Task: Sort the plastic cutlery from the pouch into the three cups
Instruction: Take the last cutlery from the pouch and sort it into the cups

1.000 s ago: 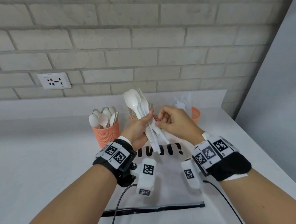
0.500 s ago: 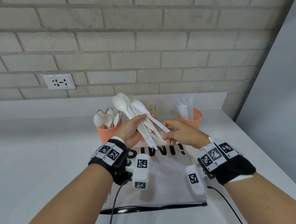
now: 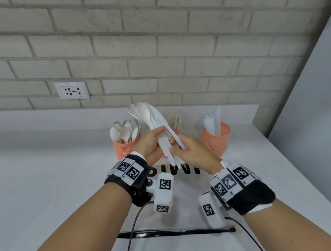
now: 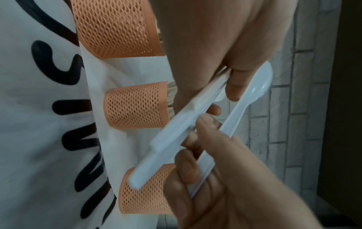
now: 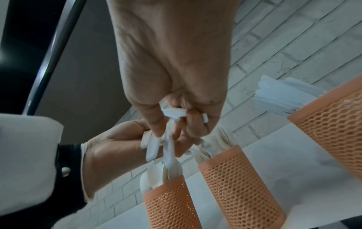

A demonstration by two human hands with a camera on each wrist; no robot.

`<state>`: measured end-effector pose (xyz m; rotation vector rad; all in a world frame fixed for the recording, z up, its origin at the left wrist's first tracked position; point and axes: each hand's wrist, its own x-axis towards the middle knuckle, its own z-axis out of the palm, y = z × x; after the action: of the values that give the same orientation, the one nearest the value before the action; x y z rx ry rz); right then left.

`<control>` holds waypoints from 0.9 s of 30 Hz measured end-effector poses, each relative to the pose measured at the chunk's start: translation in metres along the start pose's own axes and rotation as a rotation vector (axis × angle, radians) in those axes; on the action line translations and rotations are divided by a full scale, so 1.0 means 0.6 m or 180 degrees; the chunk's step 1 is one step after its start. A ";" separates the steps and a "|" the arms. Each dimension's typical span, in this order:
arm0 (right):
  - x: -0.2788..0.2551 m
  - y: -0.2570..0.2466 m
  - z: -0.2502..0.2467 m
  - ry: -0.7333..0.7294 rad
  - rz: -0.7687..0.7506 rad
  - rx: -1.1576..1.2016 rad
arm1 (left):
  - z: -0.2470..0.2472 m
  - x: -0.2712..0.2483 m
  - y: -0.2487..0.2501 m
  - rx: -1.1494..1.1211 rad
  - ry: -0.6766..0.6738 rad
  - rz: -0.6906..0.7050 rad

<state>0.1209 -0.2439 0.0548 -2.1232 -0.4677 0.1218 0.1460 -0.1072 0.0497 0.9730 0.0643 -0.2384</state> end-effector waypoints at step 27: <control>-0.001 0.004 -0.016 -0.0393 0.0005 0.0140 | 0.001 -0.005 0.006 -0.0091 0.0137 0.0418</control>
<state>0.1233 -0.2527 0.0583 -2.0807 -0.5311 0.2627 0.1440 -0.1054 0.0534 0.9500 0.0429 -0.0957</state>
